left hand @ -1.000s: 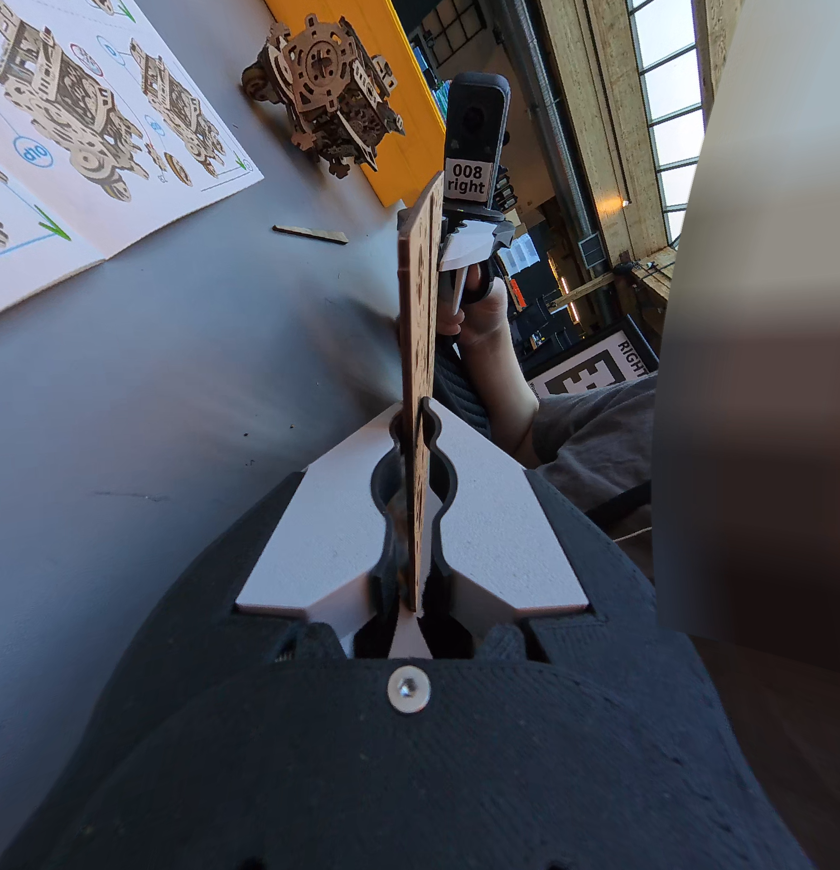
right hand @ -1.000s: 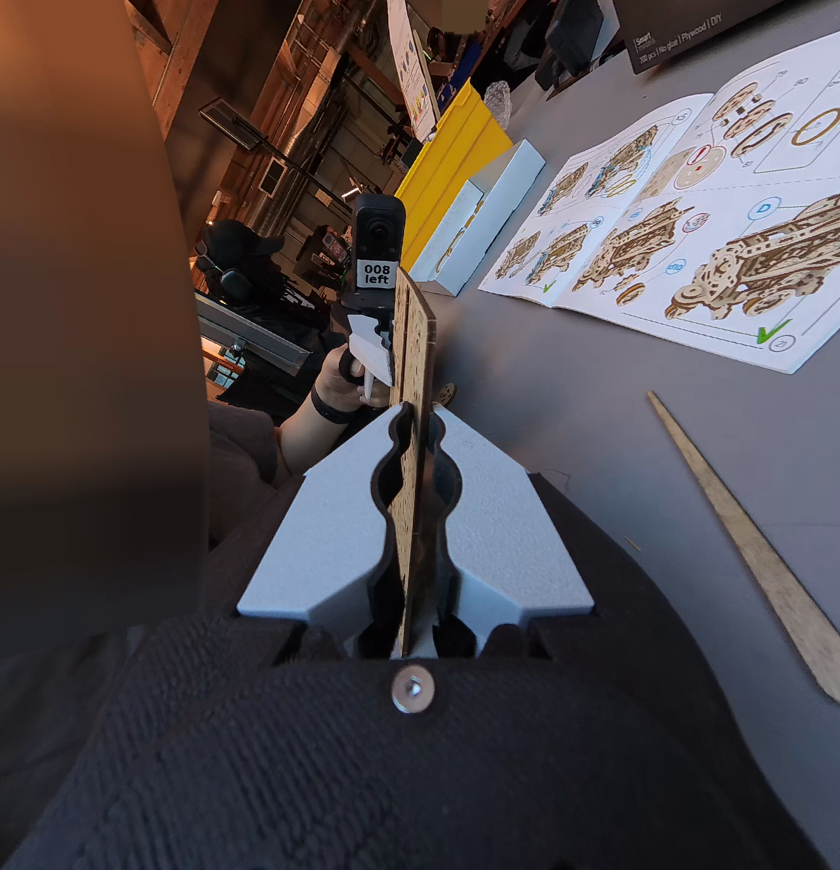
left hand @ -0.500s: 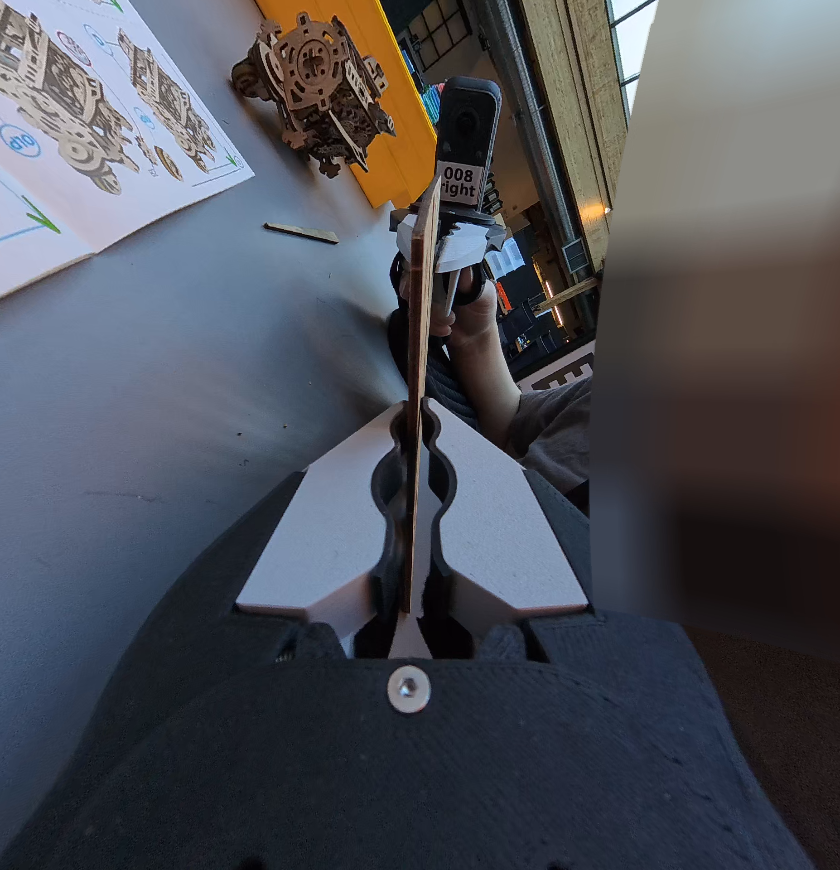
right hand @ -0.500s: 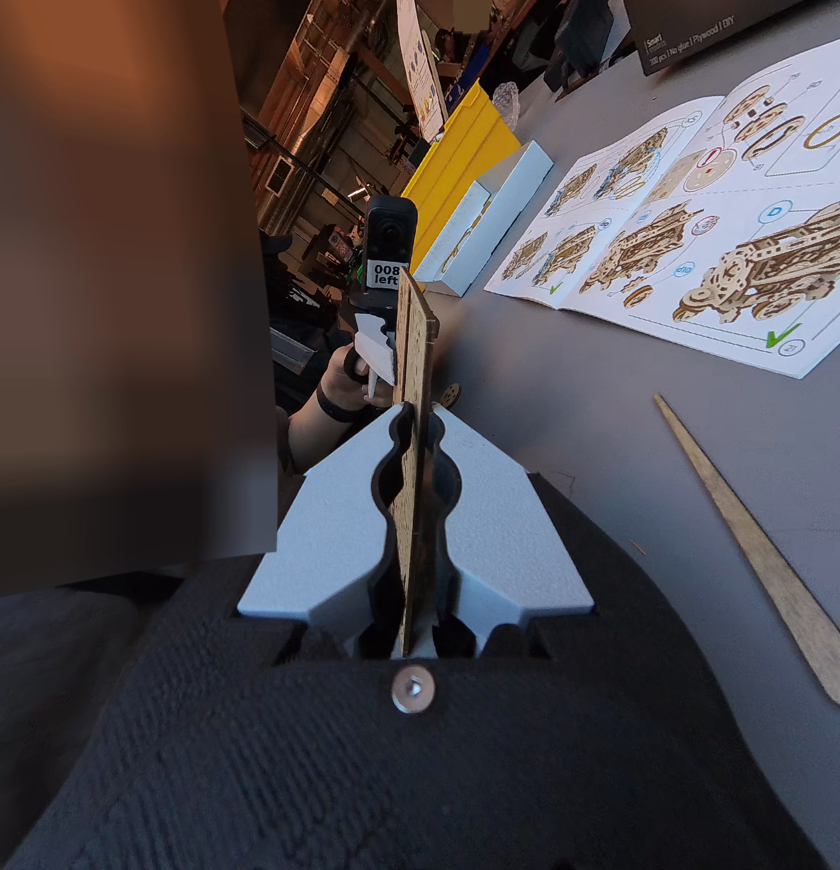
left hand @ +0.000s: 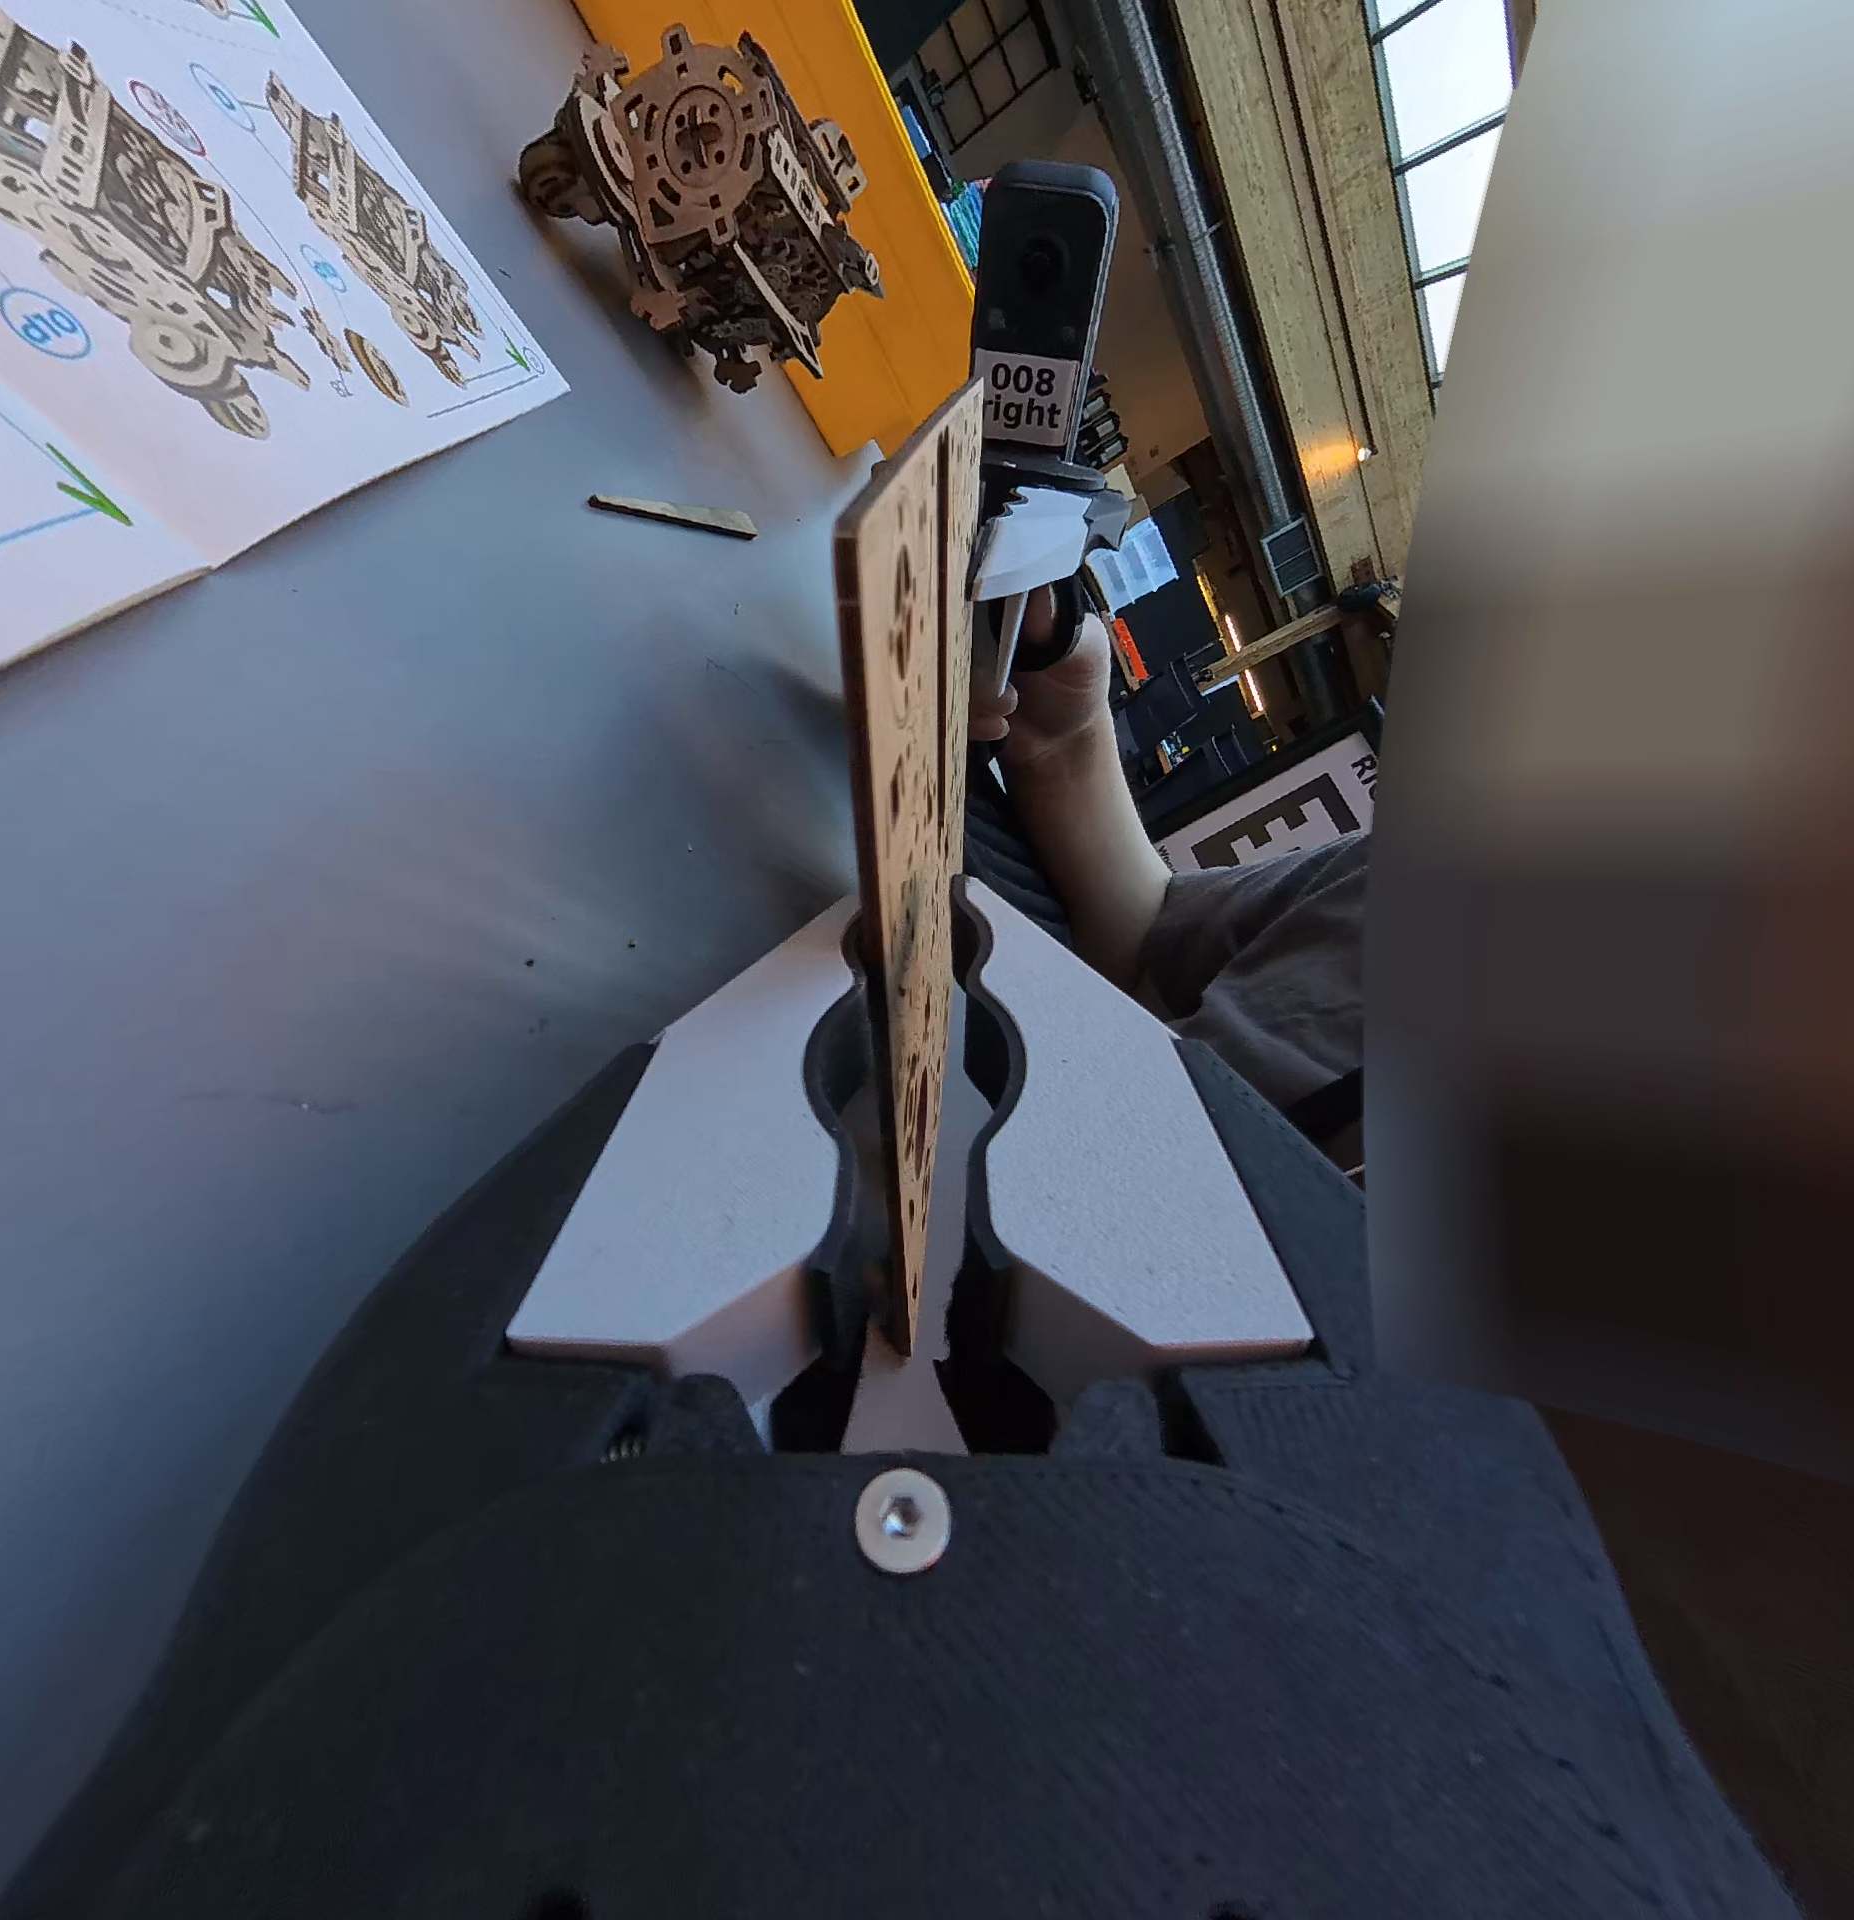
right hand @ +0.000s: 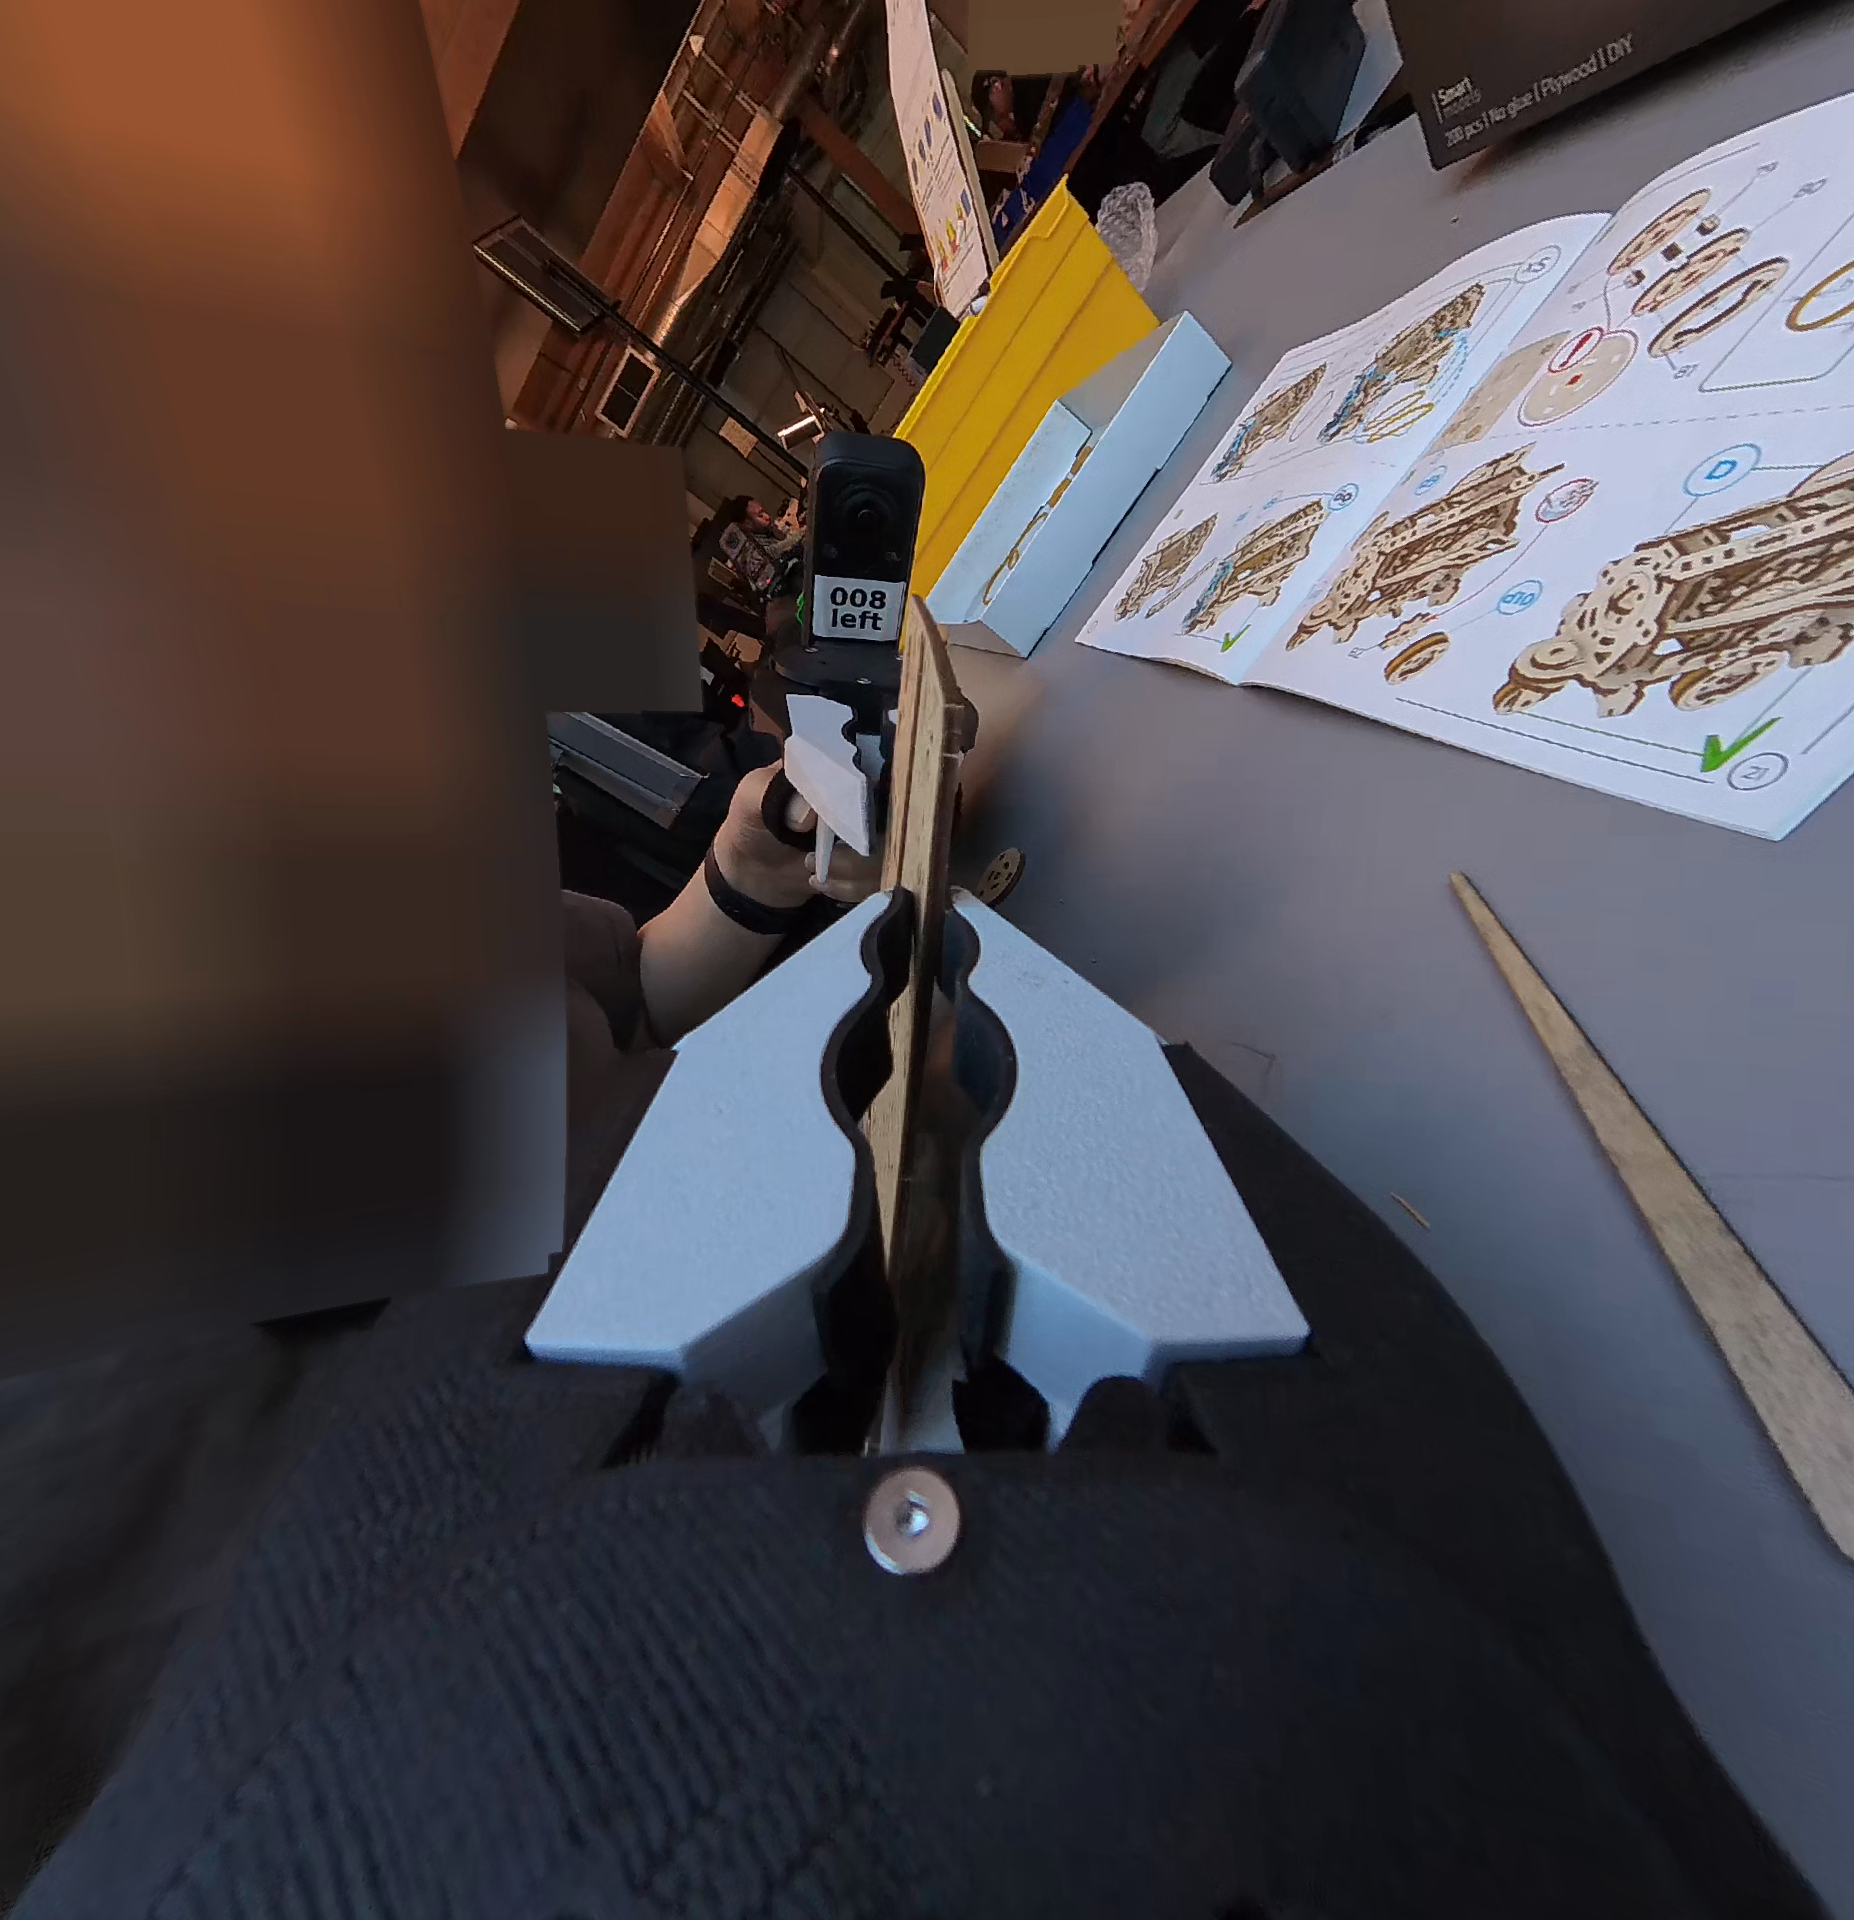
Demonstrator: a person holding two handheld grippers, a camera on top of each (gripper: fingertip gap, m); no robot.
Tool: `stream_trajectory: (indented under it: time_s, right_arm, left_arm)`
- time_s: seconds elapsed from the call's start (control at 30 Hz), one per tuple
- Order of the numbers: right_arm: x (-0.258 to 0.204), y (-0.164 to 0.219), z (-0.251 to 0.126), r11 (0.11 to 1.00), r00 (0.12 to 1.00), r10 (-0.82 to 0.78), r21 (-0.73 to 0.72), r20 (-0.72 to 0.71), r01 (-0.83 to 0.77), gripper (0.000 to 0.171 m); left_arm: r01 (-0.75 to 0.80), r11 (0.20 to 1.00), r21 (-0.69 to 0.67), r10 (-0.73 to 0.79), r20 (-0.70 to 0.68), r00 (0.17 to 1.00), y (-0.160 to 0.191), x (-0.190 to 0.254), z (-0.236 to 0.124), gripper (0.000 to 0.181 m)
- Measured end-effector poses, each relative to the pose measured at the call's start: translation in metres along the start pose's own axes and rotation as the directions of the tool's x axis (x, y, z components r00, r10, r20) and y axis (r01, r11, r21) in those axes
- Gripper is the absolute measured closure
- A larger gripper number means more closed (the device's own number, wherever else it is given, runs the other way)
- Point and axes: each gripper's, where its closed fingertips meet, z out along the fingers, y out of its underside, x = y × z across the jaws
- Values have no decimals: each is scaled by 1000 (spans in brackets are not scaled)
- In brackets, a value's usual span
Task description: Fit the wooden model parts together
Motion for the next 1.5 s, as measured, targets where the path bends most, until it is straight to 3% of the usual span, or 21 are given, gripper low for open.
stream_trajectory:
  time_s: [0.03,0.37,0.43,0.53,0.63,0.73,0.8,0.87,1.0,1.13,1.23,1.33,1.5]
  right_arm:
    - [-1,1,1,1000,1000,-4,-5,0,4,169]
    - [-11,8,10,998,999,-18,-53,50,21,170]
    - [-14,10,13,997,998,-30,-68,56,34,170]
    - [-13,16,14,993,999,-39,-106,35,43,168]
    - [-4,-4,4,987,979,-154,-55,-132,148,136]
    - [-39,-41,-1,919,907,-378,42,-185,392,118]
    - [-57,-54,8,848,830,-519,1,-204,531,100]
    - [-55,-54,27,818,797,-575,-128,-183,561,88]
    - [-44,-27,59,793,887,-461,-451,-7,409,107]
    - [-39,-3,73,680,950,-310,-687,45,254,125]
    - [-30,19,74,535,949,-315,-821,27,201,131]
    - [-31,37,72,423,950,-312,-891,30,167,145]
    - [-31,43,75,411,949,-315,-897,25,160,153]
  left_arm:
    - [-8,1000,0,8,3,1000,0,1,1,170]
    - [-40,997,61,42,-28,999,-10,12,5,167]
    - [-54,997,51,55,-19,998,-8,11,5,179]
    - [-56,998,18,57,-16,998,-4,13,4,181]
    - [-98,995,3,97,30,995,-3,9,3,180]
    - [-113,994,-3,113,-1,994,-2,15,4,180]
    - [-123,992,-12,123,-1,992,0,15,5,180]
    - [-135,990,-32,134,-15,991,4,18,7,180]
    - [-151,987,-53,150,-37,988,8,22,10,180]
    - [-178,982,-66,176,-47,983,10,26,11,180]
    - [-202,977,-67,199,-52,979,10,29,12,180]
    - [-206,976,-66,203,-51,978,10,30,12,181]
    - [-222,971,-87,218,-53,975,14,31,12,180]
